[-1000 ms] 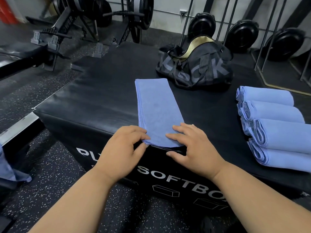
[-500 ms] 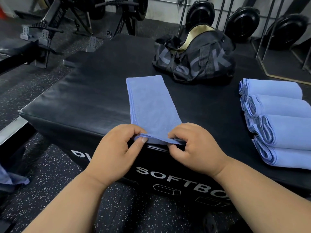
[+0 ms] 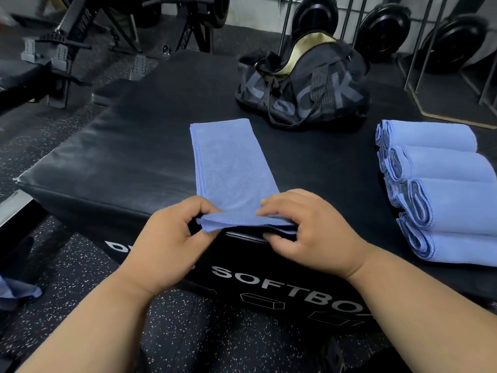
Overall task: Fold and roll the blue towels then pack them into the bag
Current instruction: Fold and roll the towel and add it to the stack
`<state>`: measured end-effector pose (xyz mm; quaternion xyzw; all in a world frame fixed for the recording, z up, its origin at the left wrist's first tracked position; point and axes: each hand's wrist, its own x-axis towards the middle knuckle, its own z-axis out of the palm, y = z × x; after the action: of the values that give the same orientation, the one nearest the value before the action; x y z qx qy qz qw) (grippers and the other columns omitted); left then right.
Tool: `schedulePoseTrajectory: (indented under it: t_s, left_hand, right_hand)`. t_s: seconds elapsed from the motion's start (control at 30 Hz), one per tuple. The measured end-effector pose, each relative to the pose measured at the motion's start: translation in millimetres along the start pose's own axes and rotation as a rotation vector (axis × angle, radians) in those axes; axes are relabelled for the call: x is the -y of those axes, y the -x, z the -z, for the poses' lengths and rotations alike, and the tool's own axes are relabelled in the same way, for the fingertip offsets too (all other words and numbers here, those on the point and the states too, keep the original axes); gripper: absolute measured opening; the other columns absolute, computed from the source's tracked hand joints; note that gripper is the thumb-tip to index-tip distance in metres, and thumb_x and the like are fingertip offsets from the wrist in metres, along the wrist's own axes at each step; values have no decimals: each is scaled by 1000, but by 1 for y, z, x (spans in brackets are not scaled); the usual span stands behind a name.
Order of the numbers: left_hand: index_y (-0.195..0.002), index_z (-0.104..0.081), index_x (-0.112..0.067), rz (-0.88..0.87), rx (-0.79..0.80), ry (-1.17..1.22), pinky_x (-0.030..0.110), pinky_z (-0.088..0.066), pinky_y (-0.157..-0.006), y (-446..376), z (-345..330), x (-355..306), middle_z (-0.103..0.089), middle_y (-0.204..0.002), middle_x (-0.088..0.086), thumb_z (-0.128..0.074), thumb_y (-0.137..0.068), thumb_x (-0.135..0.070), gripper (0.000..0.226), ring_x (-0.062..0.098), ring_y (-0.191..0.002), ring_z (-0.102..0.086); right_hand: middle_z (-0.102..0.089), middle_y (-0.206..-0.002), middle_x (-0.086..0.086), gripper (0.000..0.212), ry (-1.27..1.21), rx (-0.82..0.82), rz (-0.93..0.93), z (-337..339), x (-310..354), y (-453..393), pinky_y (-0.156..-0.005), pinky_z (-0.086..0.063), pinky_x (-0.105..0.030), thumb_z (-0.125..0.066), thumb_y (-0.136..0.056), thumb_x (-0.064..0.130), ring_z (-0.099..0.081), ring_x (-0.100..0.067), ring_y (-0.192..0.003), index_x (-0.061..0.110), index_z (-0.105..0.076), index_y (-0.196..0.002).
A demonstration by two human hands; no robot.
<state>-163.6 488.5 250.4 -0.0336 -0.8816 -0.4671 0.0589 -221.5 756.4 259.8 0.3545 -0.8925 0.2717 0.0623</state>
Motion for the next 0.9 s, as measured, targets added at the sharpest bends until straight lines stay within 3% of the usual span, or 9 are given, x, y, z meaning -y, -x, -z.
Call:
schedulePoseTrajectory:
  t_s: [0.13, 0.2, 0.27, 0.4, 0.5, 0.63, 0.8, 0.9]
  left_hand:
    - [-89, -73, -28, 57, -16, 53, 18, -47, -50, 2, 2, -2, -71, -79, -2, -79, -91, -31, 7, 25, -66, -62]
    - [-90, -73, -27, 87, -37, 72, 22, -47, -50, 2, 1, 0, -70, -77, -2, -78, -93, -30, 6, 21, -61, -60]
    - [-92, -72, -25, 104, -58, 65, 32, -50, -59, 0, 0, 5, -70, -78, -3, -75, -94, -34, 10, 20, -68, -60]
    - [-79, -63, -20, 182, -131, 76, 21, -36, -53, -4, -4, 6, -53, -62, -11, -71, -97, -39, 28, 6, -59, -43]
    - [-78, -63, -28, 223, -170, 63, 18, -37, -53, -8, -7, 3, -59, -63, -12, -70, -96, -42, 23, 7, -58, -48]
    - [-86, -66, -25, 270, -218, 19, 17, -41, -51, -15, -10, 0, -67, -75, 2, -70, -95, -45, 23, 8, -57, -53]
    - [-84, -65, -27, 317, -194, 1, 18, -40, -45, -17, -8, -6, -67, -76, 4, -66, -97, -46, 24, 14, -58, -57]
    - [-77, -59, -18, 353, -177, -18, 16, -37, -40, -17, -7, -7, -61, -68, 9, -71, -94, -43, 33, 10, -48, -48]
  right_hand:
    - [-67, -85, 15, 11, -46, 65, -86, 4, -4, -1, -80, -51, -31, -66, -93, 41, -62, -11, -87, 32, -72, -92]
    - [-67, -82, 15, 15, -153, 46, -181, 3, -3, -1, -76, -51, -31, -68, -96, 42, -63, -10, -84, 31, -72, -88]
    - [-66, -74, 14, 15, -294, 26, -282, 2, -1, -3, -68, -49, -30, -70, -99, 37, -62, -8, -71, 29, -72, -86]
    - [-57, -60, 17, 22, -457, -6, -432, -3, -2, -9, -61, -41, -23, -69, -101, 34, -52, -5, -57, 23, -69, -81]
    - [-56, -61, 17, 24, -506, -59, -491, -7, -3, -15, -58, -38, -17, -70, -100, 35, -48, -3, -57, 25, -68, -78]
    - [-70, -77, 1, 20, -460, -111, -529, -14, -3, -24, -66, -47, -24, -72, -98, 39, -59, -7, -68, 24, -72, -85]
    - [-73, -83, 12, 14, -443, -149, -546, -18, -3, -30, -75, -53, -25, -71, -98, 40, -67, -8, -80, 30, -72, -88]
    - [-73, -82, 12, 14, -398, -132, -556, -21, -5, -30, -77, -55, -33, -72, -95, 45, -67, -10, -79, 32, -73, -91]
